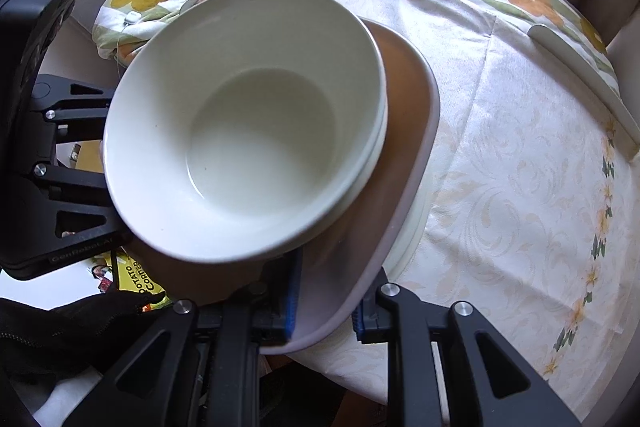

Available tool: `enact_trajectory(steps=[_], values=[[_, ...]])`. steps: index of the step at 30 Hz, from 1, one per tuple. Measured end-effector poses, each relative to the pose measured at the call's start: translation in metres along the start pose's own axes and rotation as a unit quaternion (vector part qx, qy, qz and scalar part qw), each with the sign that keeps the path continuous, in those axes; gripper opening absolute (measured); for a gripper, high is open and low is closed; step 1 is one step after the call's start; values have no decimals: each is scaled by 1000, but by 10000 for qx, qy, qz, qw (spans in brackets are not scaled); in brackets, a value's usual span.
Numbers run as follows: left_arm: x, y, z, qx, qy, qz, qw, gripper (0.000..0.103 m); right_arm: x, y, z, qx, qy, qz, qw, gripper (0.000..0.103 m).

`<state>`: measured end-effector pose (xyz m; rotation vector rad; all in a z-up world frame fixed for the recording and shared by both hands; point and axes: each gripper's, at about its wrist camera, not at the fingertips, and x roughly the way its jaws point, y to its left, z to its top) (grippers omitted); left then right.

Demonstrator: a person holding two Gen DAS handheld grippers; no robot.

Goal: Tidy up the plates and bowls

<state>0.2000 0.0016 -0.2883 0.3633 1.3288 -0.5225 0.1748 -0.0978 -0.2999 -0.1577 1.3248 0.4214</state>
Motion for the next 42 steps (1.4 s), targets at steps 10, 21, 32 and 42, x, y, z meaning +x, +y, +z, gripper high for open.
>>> enact_trajectory(steps=[10, 21, 32, 42], values=[[0, -4, 5, 215, 244, 212, 9992, 19, -1, -3, 0, 226, 71, 109, 9997, 19], [-20, -17, 10, 563, 311, 124, 9979, 92, -20, 6, 1, 311, 117, 189, 9993, 47], [-62, -22, -11, -13, -77, 84, 9999, 92, -69, 3, -19, 533, -451, 32, 9976, 48], [-215, -63, -45, -1285, -2287, 716, 9623, 93, -229, 13, -71, 865, -2519, -982, 9589, 60]])
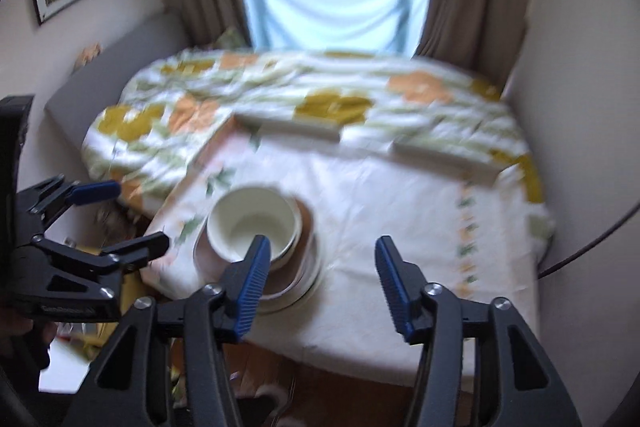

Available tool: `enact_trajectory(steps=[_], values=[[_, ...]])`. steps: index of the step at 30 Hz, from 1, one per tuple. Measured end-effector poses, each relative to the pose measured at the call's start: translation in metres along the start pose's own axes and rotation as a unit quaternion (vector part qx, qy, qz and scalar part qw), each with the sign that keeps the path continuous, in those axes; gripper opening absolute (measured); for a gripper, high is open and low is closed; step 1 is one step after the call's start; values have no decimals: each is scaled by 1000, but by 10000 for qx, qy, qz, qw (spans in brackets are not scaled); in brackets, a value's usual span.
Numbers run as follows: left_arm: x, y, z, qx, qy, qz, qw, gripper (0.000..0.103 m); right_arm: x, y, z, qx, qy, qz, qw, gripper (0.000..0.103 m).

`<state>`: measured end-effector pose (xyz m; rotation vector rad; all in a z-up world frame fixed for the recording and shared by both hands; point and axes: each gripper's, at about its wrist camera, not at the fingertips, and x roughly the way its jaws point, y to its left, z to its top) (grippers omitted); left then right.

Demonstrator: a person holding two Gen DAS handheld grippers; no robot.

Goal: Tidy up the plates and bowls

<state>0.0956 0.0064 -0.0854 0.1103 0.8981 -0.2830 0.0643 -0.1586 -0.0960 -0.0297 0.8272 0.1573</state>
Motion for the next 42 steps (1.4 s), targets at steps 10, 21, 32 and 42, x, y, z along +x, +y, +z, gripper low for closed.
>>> enact_trajectory(steps=[10, 21, 32, 42], values=[[-100, -29, 7, -340, -1645, 652, 9836, 103, -92, -16, -3, 297, -1191, -910, 9883, 87], [-127, -45, -6, -146, -2214, 651, 9729, 103, -112, -19, -18, 681, -1598, -961, 9801, 87], [-133, -54, -9, 26, -2300, 641, 9711, 103, -124, -13, -18, 758, -1795, -1115, 9745, 100], [-132, -51, -9, -19, -2288, 630, 9714, 103, -125, -11, -18, 771, -1823, -1140, 9736, 100]])
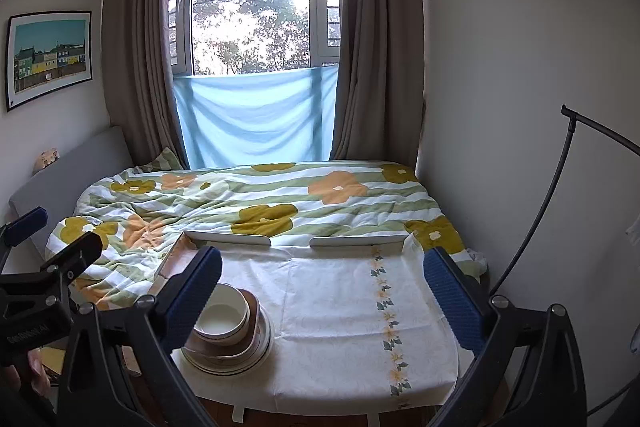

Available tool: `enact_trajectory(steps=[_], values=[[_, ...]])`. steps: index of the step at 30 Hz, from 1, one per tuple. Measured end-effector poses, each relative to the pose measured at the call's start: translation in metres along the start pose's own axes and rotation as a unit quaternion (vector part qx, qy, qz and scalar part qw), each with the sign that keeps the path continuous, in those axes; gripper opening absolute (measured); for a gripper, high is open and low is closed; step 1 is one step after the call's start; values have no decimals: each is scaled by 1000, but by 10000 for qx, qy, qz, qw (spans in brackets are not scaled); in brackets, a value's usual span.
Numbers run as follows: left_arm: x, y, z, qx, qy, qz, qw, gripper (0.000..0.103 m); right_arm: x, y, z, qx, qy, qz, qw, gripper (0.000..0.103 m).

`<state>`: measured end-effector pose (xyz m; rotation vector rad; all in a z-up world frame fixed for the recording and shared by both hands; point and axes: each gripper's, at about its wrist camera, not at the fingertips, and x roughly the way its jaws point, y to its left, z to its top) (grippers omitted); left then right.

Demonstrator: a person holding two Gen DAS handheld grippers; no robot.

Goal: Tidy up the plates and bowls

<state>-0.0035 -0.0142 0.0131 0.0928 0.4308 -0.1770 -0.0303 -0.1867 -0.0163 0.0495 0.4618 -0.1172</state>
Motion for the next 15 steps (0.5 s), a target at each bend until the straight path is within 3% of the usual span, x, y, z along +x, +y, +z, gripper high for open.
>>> enact_trajectory(steps=[15], values=[[0, 2, 0, -31, 3, 73, 10000, 103, 5, -2, 3, -9, -35, 49, 10000, 101]])
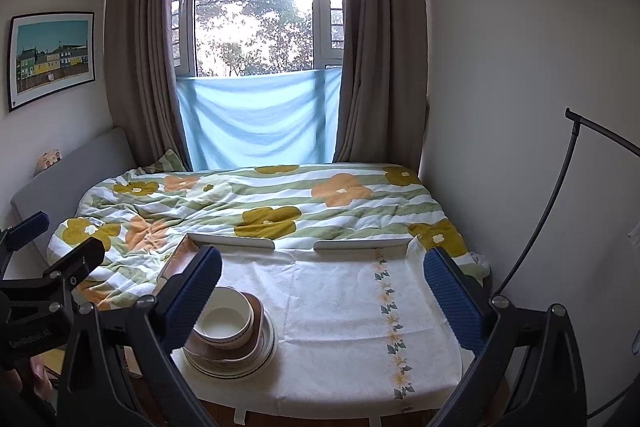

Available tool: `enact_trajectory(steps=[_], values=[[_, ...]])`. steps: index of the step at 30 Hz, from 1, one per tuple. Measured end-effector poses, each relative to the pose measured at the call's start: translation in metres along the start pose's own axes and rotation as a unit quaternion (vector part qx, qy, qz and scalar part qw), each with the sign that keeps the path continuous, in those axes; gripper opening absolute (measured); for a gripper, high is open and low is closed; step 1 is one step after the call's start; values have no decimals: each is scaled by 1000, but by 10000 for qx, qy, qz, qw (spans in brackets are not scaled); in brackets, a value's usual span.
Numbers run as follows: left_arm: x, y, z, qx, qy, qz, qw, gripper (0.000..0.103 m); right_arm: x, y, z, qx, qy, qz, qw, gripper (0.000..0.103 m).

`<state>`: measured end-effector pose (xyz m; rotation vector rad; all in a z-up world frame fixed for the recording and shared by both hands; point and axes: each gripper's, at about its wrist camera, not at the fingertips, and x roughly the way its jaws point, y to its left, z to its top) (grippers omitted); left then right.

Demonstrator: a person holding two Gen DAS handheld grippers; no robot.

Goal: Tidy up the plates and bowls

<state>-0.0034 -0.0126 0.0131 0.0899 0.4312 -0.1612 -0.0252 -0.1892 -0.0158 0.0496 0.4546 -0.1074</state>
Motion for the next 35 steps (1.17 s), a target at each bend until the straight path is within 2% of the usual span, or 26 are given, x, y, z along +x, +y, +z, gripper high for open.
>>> enact_trajectory(steps=[18, 35], values=[[3, -4, -2, 4, 80, 78, 9999, 103, 5, 0, 1, -29, 28, 50, 10000, 101], [3, 3, -3, -93, -151, 752, 9970, 103, 14, 3, -3, -66, 104, 111, 9999, 101]])
